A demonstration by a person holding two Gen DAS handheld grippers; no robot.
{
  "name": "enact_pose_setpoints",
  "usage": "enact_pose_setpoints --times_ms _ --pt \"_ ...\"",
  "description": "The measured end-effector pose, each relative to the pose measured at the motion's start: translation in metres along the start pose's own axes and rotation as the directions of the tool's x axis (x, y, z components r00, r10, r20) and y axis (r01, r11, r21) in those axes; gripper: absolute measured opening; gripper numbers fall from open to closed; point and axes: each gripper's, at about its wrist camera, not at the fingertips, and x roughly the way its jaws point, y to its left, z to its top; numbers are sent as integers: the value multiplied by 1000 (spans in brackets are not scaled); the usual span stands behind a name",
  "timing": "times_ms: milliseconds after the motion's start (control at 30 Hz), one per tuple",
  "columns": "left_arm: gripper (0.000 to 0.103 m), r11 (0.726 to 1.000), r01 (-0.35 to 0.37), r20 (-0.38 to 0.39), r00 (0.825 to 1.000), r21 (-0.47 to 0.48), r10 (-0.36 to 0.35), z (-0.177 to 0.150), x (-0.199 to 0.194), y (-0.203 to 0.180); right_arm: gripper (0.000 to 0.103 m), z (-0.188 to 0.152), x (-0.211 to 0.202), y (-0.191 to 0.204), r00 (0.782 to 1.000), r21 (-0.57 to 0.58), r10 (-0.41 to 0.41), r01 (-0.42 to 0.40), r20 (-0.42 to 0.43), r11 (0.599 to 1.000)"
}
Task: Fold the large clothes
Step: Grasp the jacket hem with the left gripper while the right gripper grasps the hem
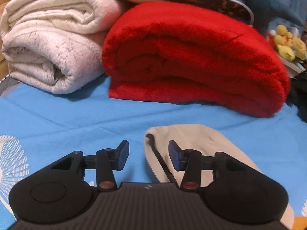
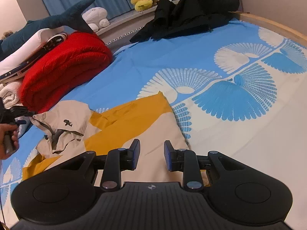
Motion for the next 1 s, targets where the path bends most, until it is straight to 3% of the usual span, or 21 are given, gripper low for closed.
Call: enact_pose_setpoints --times_ms 33,133,200,267,333,400,433,467,533,567,600,667,700,733,800,900,1000 --pt "0 1000 13 -5 1000 -7 -13 0 2 2 29 0 1 1 1000 2 -1 1 -2 1000" --pt "0 995 94 49 994 17 -95 -4 -25 -2 29 2 1 3 1000 2 2 -2 -4 1000" --pt "0 977 194 112 973 87 -203 -11 -67 -14 29 4 -1 5 1000 5 9 -9 2 1000" --pt "0 937 282 187 928 207 -321 -30 -130 -22 29 5 -4 6 1000 7 19 -19 12 1000" --pt "0 876 366 217 870 313 -442 -64 -202 -20 29 7 -9 5 999 16 30 -30 19 999" --pt "0 821 407 204 834 400 -513 -114 -269 -11 29 8 -15 2 998 32 54 -55 35 998" --pt "0 803 424 182 827 420 -532 -141 -294 -5 30 8 -18 1 997 40 66 -68 44 997" --pt "0 789 433 146 831 436 -536 -172 -317 2 30 8 -20 0 995 48 79 -82 53 995" --pt "0 802 427 31 876 419 -482 -229 -336 17 30 8 -23 -2 993 72 101 -106 60 992" --pt "0 830 407 -39 904 381 -426 -258 -338 27 32 8 -24 -2 990 92 124 -130 61 987" --pt "0 854 396 -99 917 339 -386 -277 -336 36 32 8 -25 -1 988 105 143 -149 63 983" --pt "1 905 372 -222 918 206 -327 -302 -329 56 35 9 -26 1 981 127 181 -188 69 974" --pt "6 922 354 -212 924 157 -318 -305 -330 66 36 8 -27 3 978 136 196 -205 71 969" --pt "17 935 335 -158 936 114 -316 -302 -333 75 40 8 -27 4 975 146 213 -221 71 964" --pt "25 948 317 -83 946 31 -314 -292 -329 88 41 5 -24 9 970 157 237 -243 57 957" --pt "25 923 364 -56 926 -128 -373 -277 -305 92 44 -6 -12 21 968 155 249 -246 0 957" --pt "25 913 367 -100 916 -176 -388 -274 -281 82 44 -18 5 31 959 168 271 -256 -78 952"
